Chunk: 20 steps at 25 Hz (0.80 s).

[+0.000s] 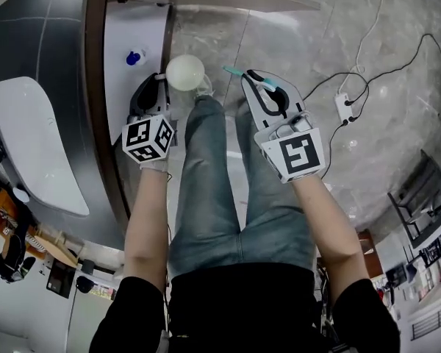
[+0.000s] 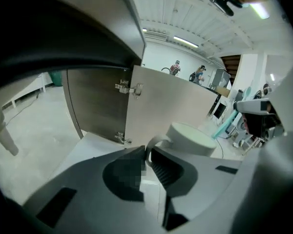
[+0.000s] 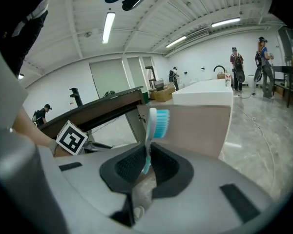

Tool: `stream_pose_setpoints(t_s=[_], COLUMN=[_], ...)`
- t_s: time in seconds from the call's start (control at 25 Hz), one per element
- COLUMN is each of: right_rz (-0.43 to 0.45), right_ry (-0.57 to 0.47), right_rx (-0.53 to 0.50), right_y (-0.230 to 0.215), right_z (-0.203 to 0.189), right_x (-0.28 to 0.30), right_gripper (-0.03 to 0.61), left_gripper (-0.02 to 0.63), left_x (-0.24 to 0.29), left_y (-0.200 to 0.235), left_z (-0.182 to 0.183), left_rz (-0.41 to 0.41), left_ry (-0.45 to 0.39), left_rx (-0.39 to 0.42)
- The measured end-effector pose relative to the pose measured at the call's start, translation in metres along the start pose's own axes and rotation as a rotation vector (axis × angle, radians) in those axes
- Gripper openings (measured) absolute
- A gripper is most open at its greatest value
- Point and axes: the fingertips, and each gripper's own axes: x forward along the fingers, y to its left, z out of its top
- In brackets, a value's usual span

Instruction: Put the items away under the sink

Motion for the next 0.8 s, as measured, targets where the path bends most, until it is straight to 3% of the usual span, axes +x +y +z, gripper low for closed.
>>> stream_pose_setpoints(t_s=[0.4,0.64,0.8], right_rz=[0.029,0.061,0.075], right_ry=[-0.021,-0.040,-0.030], right_rx=[-0.010,-0.063,-0.092], right_y=[-0.007,-0.006,-0.007], right_z=[-0.037,-0.052,-0.061], right_x=[0.053,0.082,0.099], right_gripper=[0.051,0.051,0.051], left_gripper=[0.049,0.049,0.049], left_x=[0.071,0.107,0.128], left_y=[0.060,0.100,0.126], left_z=[-0.054,-0.070,-0.080], left_rz=[0.137,0.209,0.260], left_ry=[-0.025,-0.104,-0.115], left_rx=[-0.126,-0.234,-0.257])
